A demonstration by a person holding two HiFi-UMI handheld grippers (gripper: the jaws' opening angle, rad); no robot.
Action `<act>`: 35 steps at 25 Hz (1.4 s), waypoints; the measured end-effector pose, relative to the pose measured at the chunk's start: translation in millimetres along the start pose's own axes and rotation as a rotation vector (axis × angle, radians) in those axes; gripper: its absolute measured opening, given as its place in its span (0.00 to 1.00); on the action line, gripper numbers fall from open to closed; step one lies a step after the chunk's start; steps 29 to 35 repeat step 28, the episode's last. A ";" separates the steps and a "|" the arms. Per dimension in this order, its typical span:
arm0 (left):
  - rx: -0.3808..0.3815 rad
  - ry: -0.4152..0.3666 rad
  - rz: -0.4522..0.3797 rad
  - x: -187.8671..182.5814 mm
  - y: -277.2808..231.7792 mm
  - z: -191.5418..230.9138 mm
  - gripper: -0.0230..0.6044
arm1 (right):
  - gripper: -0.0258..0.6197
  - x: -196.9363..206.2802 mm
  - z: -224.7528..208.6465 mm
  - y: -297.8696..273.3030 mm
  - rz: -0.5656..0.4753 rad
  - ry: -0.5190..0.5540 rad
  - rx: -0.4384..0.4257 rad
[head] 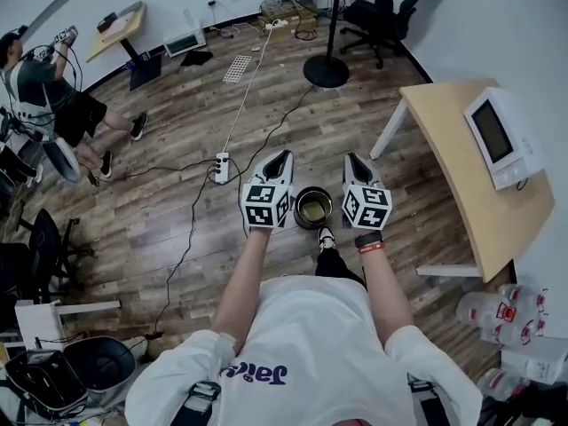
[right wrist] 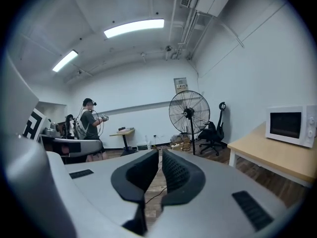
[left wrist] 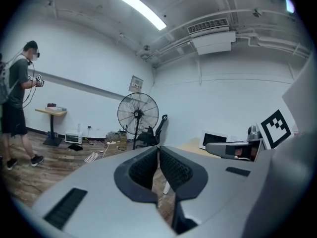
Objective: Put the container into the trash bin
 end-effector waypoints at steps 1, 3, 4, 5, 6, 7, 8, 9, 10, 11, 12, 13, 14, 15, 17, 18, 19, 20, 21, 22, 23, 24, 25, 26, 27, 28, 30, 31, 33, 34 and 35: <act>0.003 0.005 -0.002 -0.2 0.2 -0.4 0.09 | 0.09 -0.2 -0.3 0.6 -0.003 -0.003 0.002; 0.006 -0.004 -0.004 -1.2 0.1 -2.9 0.08 | 0.07 -1.6 -1.8 2.2 -0.007 -0.003 0.008; 0.006 -0.014 -0.002 -1.9 0.1 -4.7 0.07 | 0.06 -2.2 -2.7 3.2 -0.007 0.001 0.010; 0.006 -0.022 -0.001 -2.4 0.2 -6.2 0.07 | 0.06 -2.4 -3.4 3.9 -0.005 0.005 0.010; 0.006 -0.029 0.000 -2.7 0.2 -7.2 0.07 | 0.06 -2.2 -3.7 4.2 -0.003 0.007 0.010; 0.007 -0.034 0.001 -2.6 0.4 -7.6 0.07 | 0.06 -1.6 -3.3 3.9 -0.002 0.007 0.008; 0.008 -0.037 0.001 -2.3 0.7 -7.2 0.07 | 0.06 -0.6 -2.3 3.3 0.000 0.006 0.005; 0.009 -0.039 -0.002 -1.7 1.2 -6.3 0.07 | 0.06 0.4 -0.7 2.4 0.001 0.005 0.002; 0.011 -0.036 -0.007 -1.1 1.7 -4.8 0.07 | 0.06 1.2 1.3 1.3 0.000 0.005 -0.002; 0.014 -0.030 -0.014 -0.5 1.8 -2.4 0.07 | 0.06 2.0 3.6 -0.3 -0.001 0.004 -0.006; 0.016 -0.020 -0.019 0.2 1.6 0.8 0.07 | 0.06 2.8 6.0 -2.6 -0.002 0.004 -0.010; 0.015 -0.006 -0.022 1.1 1.0 4.5 0.07 | 0.06 3.7 8.0 -5.1 -0.002 0.003 -0.013; 0.012 0.012 -0.019 2.6 0.0 8.2 0.07 | 0.06 4.8 9.3 -7.3 0.001 0.003 -0.016; 0.010 0.031 -0.012 4.6 -1.3 11.0 0.07 | 0.06 5.9 9.6 -8.9 0.004 0.002 -0.018; 0.013 0.064 0.006 9.5 -5.1 12.6 0.07 | 0.06 8.4 6.6 -10.8 0.013 0.001 -0.025; 0.018 0.078 0.016 12.6 -7.4 12.3 0.07 | 0.06 10.1 3.8 -12.0 0.020 0.001 -0.029; 0.022 0.092 0.026 16.9 -9.5 12.1 0.07 | 0.06 12.8 0.7 -13.7 0.028 0.001 -0.033; 0.023 0.106 0.036 22.5 -11.0 12.4 0.07 | 0.06 16.7 -2.4 -15.9 0.040 0.000 -0.036; 0.022 0.121 0.048 29.6 -12.0 13.5 0.07 | 0.06 21.7 -5.3 -18.7 0.054 -0.004 -0.040; 0.018 0.137 0.061 38.0 -12.9 15.6 0.07 | 0.06 27.3 -8.1 -22.4 0.069 -0.008 -0.044; 0.013 0.153 0.074 47.4 -14.6 18.8 0.07 | 0.06 33.3 -11.1 -27.7 0.082 -0.013 -0.048; 0.011 0.168 0.090 57.9 -17.7 23.0 0.07 | 0.06 39.6 -14.5 -34.8 0.095 -0.018 -0.053; 0.011 0.181 0.112 70.2 -21.8 27.9 0.07 | 0.06 46.8 -18.2 -43.6 0.107 -0.023 -0.058; 0.014 0.192 0.140 84.4 -26.4 33.2 0.07 | 0.06 54.9 -22.3 -53.4 0.121 -0.029 -0.064; 0.019 0.204 0.173 100.0 -31.0 38.6 0.07 | 0.06 63.8 -26.4 -63.8 0.136 -0.035 -0.069; 0.024 0.215 0.209 116.3 -35.6 44.2 0.07 | 0.06 73.1 -30.6 -74.3 0.152 -0.042 -0.074; 0.024 0.215 0.209 116.3 -35.6 44.2 0.07 | 0.06 73.1 -30.6 -74.3 0.152 -0.042 -0.074; 0.024 0.215 0.209 116.3 -35.6 44.2 0.07 | 0.06 73.1 -30.6 -74.3 0.152 -0.042 -0.074; 0.024 0.215 0.209 116.3 -35.6 44.2 0.07 | 0.06 73.1 -30.6 -74.3 0.152 -0.042 -0.074; 0.024 0.215 0.209 116.3 -35.6 44.2 0.07 | 0.06 73.1 -30.6 -74.3 0.152 -0.042 -0.074; 0.024 0.215 0.209 116.3 -35.6 44.2 0.07 | 0.06 73.1 -30.6 -74.3 0.152 -0.042 -0.074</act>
Point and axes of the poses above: the fingertips, and each gripper's own axes: y backward along the fingers, z to its left, x out of its underside, the point moved 5 cm from there along y, backward along the fingers, and after that the axes turned 5 degrees about -y, right-handed, at the moved point
